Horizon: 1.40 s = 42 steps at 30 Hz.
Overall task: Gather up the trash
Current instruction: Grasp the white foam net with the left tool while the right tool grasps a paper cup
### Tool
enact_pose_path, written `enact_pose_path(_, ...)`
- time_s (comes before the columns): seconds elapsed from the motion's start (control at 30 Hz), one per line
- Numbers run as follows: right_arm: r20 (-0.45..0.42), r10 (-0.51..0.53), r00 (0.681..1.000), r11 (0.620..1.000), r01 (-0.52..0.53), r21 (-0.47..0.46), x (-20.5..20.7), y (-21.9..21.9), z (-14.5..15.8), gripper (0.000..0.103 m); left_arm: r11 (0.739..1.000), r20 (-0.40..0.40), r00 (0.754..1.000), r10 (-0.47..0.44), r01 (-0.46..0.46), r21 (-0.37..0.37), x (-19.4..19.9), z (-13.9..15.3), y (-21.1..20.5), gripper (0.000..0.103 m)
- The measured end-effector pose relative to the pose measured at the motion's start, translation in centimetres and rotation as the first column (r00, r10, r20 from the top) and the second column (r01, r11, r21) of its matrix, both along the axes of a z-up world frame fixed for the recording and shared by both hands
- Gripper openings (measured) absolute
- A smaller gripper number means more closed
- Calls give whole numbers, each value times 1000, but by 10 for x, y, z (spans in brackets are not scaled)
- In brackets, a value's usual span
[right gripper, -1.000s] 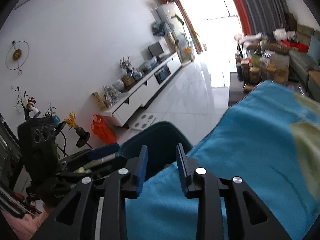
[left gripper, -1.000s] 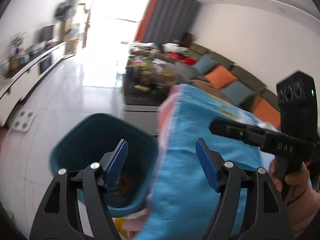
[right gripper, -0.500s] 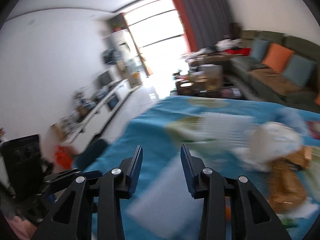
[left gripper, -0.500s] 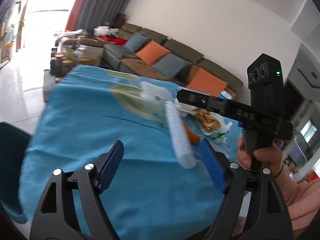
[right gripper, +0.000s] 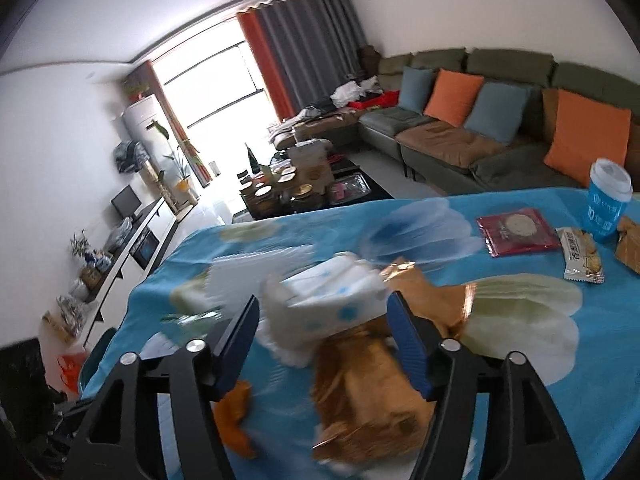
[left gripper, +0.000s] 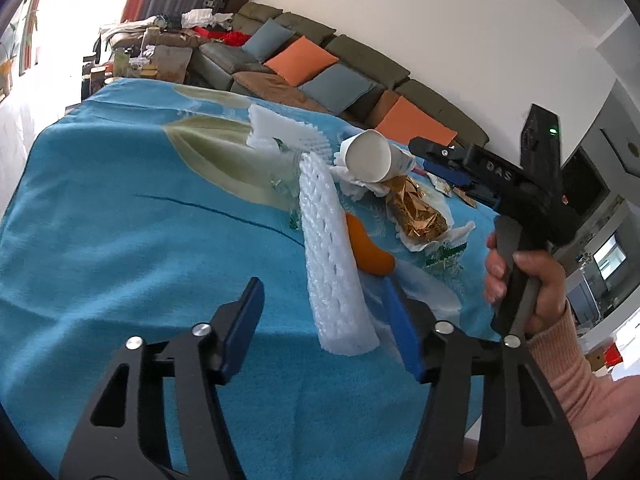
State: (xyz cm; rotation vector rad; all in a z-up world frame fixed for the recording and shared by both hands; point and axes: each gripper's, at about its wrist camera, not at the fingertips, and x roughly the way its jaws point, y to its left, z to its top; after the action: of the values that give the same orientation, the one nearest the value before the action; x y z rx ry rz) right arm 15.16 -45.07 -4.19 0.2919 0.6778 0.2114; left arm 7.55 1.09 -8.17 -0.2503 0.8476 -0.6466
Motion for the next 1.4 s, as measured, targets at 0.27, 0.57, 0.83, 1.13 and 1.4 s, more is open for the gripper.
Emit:
enact_pose_path(0.27,-48,57,997,990,-50,133,26,-31,-16,66,1000,-37,999,-18,17,-22,5,-3,5,33)
enact_pose_path(0.57,-31,175,984,977,-170,132,11,-12,-21,38,999,-54,998,-13,11,-30,4,-6,14,20)
enact_pose_path(0.83,3,265,964,964,-265,16,-12,15,-13,13,999,-44,999,14,-16,-45,-2,-3,29,14)
enact_pose_path(1.13,35,319,947,947,-317,-48,-33,41,-3,3,998,-7,999,39,-40,-58,-12,5,43,13)
enact_pose_path(1.4,88,331,939,943,-331,-14,-46,45,14,3,996,34,998,60,-58,-74,-29,17,61,13)
